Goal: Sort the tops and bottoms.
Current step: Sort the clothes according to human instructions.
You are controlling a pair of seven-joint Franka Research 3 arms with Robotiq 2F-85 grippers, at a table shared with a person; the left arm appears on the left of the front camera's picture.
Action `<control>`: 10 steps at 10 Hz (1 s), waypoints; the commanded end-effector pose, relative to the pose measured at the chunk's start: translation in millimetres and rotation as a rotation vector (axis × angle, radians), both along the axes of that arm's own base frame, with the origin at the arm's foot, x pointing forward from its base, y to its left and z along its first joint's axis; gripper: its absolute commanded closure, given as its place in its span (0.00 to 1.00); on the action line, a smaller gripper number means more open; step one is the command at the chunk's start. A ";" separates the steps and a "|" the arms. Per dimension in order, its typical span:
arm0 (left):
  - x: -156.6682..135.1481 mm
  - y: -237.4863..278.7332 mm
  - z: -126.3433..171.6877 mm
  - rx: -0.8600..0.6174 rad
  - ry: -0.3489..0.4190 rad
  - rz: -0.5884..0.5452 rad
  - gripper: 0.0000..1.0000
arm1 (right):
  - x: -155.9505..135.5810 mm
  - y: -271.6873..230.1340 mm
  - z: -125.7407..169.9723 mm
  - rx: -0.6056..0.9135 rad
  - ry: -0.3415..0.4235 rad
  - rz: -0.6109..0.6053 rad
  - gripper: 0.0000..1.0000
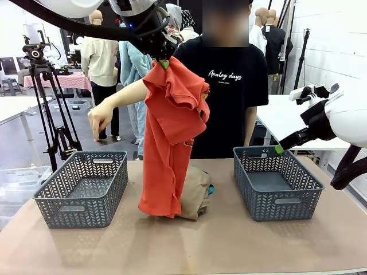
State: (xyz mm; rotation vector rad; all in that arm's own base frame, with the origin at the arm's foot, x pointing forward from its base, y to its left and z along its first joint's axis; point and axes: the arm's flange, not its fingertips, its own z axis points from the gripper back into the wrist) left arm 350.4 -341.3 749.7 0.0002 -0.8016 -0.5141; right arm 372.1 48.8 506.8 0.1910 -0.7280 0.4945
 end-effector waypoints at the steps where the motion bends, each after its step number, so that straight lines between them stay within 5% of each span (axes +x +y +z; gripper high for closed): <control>1: -1.6 2.5 4.3 -0.003 -0.007 -0.002 1.00 | 2.1 -0.3 -2.3 0.021 0.002 0.000 0.00; 5: 0.0 0.0 0.0 0.000 0.000 0.000 1.00 | 2.1 -0.3 -2.3 0.021 0.002 0.000 0.00; 10: -25.7 68.8 61.9 0.005 -0.149 0.094 1.00 | 2.1 -0.3 -2.3 0.021 0.002 0.000 0.00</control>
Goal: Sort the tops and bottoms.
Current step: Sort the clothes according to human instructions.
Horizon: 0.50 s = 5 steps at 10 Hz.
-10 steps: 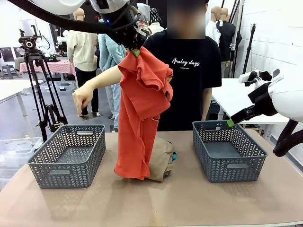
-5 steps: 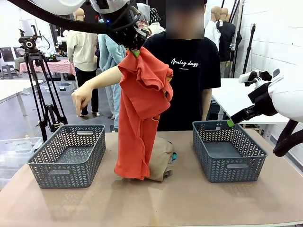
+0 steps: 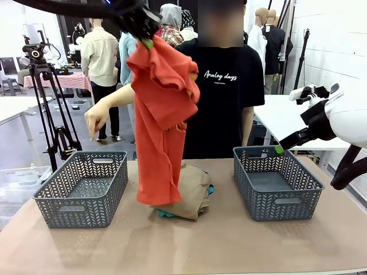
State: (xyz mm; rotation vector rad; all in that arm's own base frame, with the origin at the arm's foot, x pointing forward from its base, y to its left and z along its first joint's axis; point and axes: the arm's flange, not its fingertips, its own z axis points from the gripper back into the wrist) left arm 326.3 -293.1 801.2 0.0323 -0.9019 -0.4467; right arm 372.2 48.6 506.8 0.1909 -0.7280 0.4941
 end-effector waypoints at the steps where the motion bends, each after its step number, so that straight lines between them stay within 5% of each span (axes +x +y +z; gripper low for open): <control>1: -3.0 36.4 23.5 0.016 -0.073 0.055 1.00 | 2.1 -0.2 -2.2 0.021 0.002 0.000 0.00; 5: 3.1 101.2 42.8 0.105 -0.170 0.299 1.00 | 2.1 -0.2 -2.2 0.021 0.002 0.000 0.00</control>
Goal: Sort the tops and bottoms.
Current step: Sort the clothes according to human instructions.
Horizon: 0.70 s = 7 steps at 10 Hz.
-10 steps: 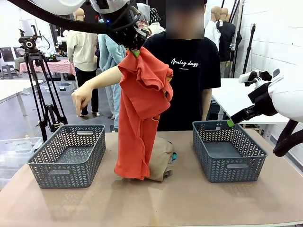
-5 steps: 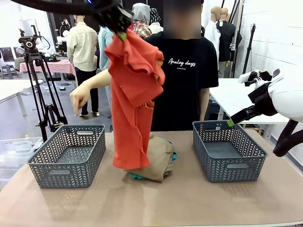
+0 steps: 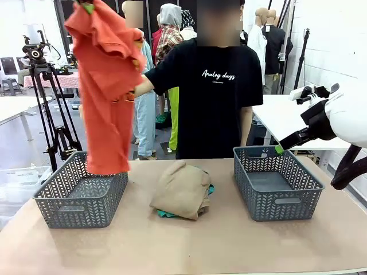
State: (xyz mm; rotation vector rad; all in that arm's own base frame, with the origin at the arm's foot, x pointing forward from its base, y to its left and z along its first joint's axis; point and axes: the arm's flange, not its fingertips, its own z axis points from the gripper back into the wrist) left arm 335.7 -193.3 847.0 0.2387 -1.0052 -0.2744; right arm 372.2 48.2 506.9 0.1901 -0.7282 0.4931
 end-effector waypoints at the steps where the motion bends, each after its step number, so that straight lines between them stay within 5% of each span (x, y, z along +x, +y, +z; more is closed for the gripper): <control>1: -6.5 17.2 -5.1 0.000 -0.046 0.130 1.00 | 2.1 0.2 -2.3 0.022 0.002 0.002 0.00; 2: 0.1 31.8 -17.0 -0.026 -0.025 0.188 1.00 | 2.1 0.2 -2.3 0.022 0.002 0.002 0.00; 3: 2.7 14.1 1.0 0.006 -0.015 0.058 1.00 | 2.1 0.2 -2.3 0.022 0.002 0.002 0.00; 7: 4.7 14.7 -6.0 0.001 -0.006 0.089 1.00 | 2.1 0.2 -2.3 0.022 0.002 0.002 0.00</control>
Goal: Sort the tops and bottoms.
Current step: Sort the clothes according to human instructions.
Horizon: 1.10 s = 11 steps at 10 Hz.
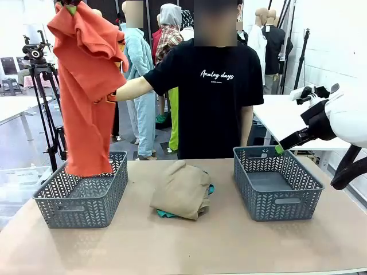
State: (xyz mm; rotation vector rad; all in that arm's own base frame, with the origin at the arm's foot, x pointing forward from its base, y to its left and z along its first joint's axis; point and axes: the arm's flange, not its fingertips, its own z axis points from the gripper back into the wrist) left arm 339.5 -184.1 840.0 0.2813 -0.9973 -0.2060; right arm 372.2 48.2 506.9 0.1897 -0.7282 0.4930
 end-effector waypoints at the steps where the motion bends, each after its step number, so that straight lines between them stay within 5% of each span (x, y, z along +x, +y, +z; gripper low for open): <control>1: 10.4 10.1 -8.4 0.042 0.023 0.105 1.00 | 2.1 0.2 -2.3 0.022 0.002 0.002 0.00; 2: 24.0 14.1 -23.0 0.058 0.093 0.102 1.00 | 2.1 0.2 -2.3 0.022 0.002 0.002 0.00; 8: 57.0 24.5 -103.6 -0.056 0.186 0.023 1.00 | 2.1 0.2 -2.3 0.022 0.002 0.002 0.00; 11: 68.9 39.1 -174.1 -0.100 0.397 0.092 1.00 | 2.1 0.2 -2.3 0.022 0.002 0.002 0.00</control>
